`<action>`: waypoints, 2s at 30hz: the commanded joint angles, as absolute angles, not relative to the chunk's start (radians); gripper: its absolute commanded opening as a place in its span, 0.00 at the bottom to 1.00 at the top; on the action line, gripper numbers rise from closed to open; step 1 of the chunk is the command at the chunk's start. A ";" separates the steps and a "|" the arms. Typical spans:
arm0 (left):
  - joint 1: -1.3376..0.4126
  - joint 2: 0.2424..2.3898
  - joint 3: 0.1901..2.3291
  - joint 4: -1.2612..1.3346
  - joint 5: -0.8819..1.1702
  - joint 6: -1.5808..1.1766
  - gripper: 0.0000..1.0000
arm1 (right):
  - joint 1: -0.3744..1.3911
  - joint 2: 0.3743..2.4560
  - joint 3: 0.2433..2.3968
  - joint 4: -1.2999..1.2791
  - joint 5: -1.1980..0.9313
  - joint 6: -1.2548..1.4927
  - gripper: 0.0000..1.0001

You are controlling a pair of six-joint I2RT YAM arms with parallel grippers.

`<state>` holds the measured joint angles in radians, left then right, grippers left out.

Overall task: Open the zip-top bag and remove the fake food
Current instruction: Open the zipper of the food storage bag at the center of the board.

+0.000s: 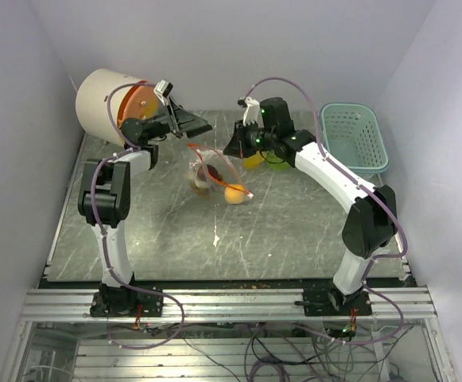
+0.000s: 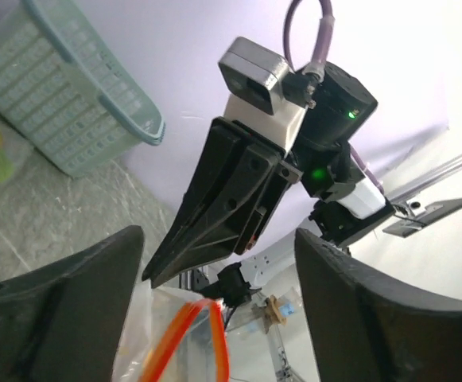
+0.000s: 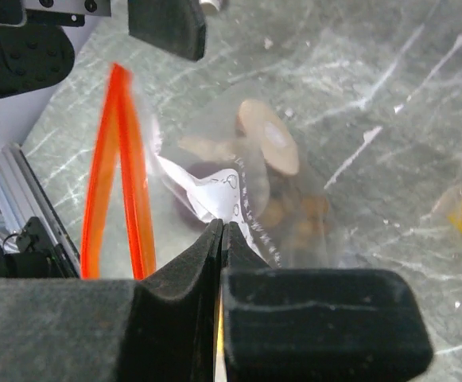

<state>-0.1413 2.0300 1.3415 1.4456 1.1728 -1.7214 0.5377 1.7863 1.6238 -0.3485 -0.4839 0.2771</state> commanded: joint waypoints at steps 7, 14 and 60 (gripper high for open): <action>-0.147 2.025 1.252 1.641 1.102 -1.653 0.99 | 0.512 1.767 1.532 -0.341 -0.343 0.318 0.00; -0.147 1.815 1.190 1.101 1.050 -1.225 0.99 | 0.498 1.772 1.555 -0.363 -0.298 0.342 0.00; -0.630 1.690 1.569 -0.497 -0.089 -0.882 0.53 | 0.523 1.730 1.562 -0.419 -0.097 0.441 0.00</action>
<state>-0.6231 1.6646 1.5085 -0.4641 -0.0479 -0.9062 0.5251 1.7752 1.5436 -0.4103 -0.1154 0.4374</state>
